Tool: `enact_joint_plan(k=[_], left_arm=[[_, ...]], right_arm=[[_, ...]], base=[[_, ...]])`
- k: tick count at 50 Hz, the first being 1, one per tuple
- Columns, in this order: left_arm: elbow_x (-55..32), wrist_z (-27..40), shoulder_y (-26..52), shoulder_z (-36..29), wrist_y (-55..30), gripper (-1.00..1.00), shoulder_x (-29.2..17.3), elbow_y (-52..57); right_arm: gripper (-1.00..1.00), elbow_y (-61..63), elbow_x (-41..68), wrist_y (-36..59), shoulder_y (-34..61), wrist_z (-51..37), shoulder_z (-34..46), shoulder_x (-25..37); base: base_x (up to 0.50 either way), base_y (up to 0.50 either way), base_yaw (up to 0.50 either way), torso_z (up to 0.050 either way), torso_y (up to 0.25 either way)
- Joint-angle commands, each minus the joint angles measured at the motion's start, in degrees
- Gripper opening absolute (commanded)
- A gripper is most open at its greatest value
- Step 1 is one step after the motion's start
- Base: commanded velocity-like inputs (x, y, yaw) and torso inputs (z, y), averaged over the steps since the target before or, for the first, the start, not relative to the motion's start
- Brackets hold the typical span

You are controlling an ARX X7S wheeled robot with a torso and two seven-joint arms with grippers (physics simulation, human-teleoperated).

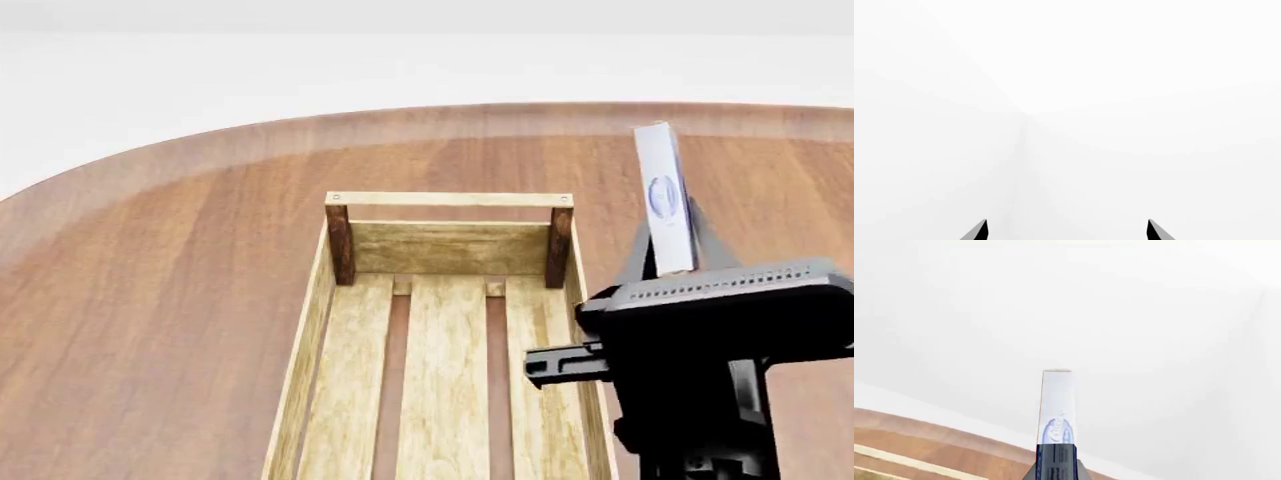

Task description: Pick up the cream cheese and put it in the tray.

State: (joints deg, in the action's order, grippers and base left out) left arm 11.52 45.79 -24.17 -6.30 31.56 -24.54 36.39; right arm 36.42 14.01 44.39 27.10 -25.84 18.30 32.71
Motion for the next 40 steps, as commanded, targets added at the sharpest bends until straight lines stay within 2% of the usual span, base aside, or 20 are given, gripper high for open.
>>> enact_joint_plan(k=[1,6,14,19,23,24,30,40], left_arm=[[-0.22,0.01,0.09,-0.04,-0.23,1.00,-0.15,0.03],[-0.22,0.11,0.04,0.12,-0.24,1.00,-0.24,0.04],[-0.08,0.22,0.10,0.16,-0.26,1.00,-0.27,-0.11],[-0.10,0.14,0.25,0.02,-0.45,1.00,-0.31,-0.15],[0.00,-0.02,0.35,-0.18,-0.71,1.00,-0.36,-0.19],[0.00,0.01,0.31,-0.19,-0.61,1.00,-0.36,-0.17],[0.07,0.08,0.39,-0.28,-0.52,1.00,-0.34,-0.16],[0.29,0.02,0.51,-0.52,-0.73,1.00,-0.34,-0.23]], right_arm=[[-1.00,-1.99,1.23,1.17,7.09,6.72,4.75,-0.62],[-1.00,-4.13,9.33,1.12,8.68,13.07,1.75,-2.65],[-1.00,-6.31,17.99,2.78,11.96,17.61,-3.67,-4.56],[-1.00,-8.32,24.62,7.65,16.56,19.37,-6.98,-5.69],[-1.00,-9.07,28.33,14.25,21.36,19.40,-6.59,-5.76],[-1.00,-10.78,31.93,18.31,23.24,18.37,-8.72,-7.18],[-1.00,-14.02,34.26,23.70,27.28,18.61,-7.03,-8.25],[-1.00,-21.82,31.13,26.41,31.02,19.33,-0.43,-8.89]], base=[[0.00,0.00,0.00,0.000,0.000],[0.00,0.00,0.00,0.000,0.000],[0.00,0.00,0.00,0.000,0.000],[0.00,0.00,0.00,0.000,0.002],[0.00,0.00,0.00,0.000,0.000],[0.00,0.00,0.00,0.000,0.000],[0.00,0.00,0.00,0.000,0.000],[0.00,0.00,0.00,0.000,0.001]])
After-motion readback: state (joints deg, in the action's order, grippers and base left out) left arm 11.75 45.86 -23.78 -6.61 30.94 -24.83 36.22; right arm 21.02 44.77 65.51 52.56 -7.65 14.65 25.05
